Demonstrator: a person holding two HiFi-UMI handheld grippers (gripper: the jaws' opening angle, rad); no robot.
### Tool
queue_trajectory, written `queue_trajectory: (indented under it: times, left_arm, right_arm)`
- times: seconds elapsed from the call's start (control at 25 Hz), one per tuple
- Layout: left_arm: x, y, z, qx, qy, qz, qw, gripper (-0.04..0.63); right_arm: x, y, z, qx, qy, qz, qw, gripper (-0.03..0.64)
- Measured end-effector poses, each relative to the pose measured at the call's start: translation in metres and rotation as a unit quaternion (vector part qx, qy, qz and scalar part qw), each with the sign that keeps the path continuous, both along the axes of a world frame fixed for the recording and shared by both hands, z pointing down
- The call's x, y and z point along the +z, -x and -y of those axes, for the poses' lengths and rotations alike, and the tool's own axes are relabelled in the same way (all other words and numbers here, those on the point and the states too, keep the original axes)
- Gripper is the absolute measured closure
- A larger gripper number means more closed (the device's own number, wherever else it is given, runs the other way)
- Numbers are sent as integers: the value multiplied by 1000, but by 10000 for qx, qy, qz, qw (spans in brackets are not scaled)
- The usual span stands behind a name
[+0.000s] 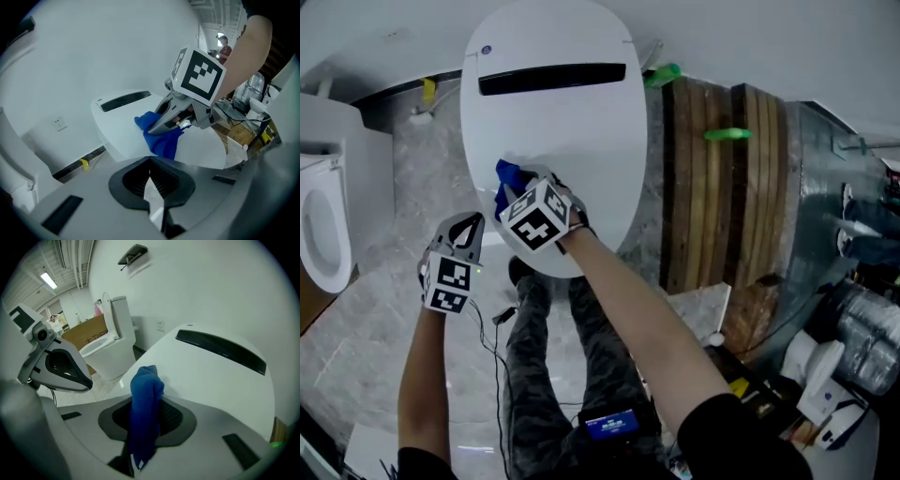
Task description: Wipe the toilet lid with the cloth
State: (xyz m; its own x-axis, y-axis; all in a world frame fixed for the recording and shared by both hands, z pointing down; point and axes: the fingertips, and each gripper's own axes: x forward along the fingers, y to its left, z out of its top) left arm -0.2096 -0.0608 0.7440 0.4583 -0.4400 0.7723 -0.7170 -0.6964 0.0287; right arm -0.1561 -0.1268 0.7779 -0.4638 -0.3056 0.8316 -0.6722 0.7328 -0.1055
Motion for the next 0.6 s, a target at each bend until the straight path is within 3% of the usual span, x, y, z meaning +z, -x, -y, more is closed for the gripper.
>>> queue_trajectory:
  times: [0.6]
  left_arm:
    - [-1, -159, 20, 502, 107, 23, 9987, 583]
  right_arm:
    - [0, -212, 32, 1152, 131, 245, 9930, 515]
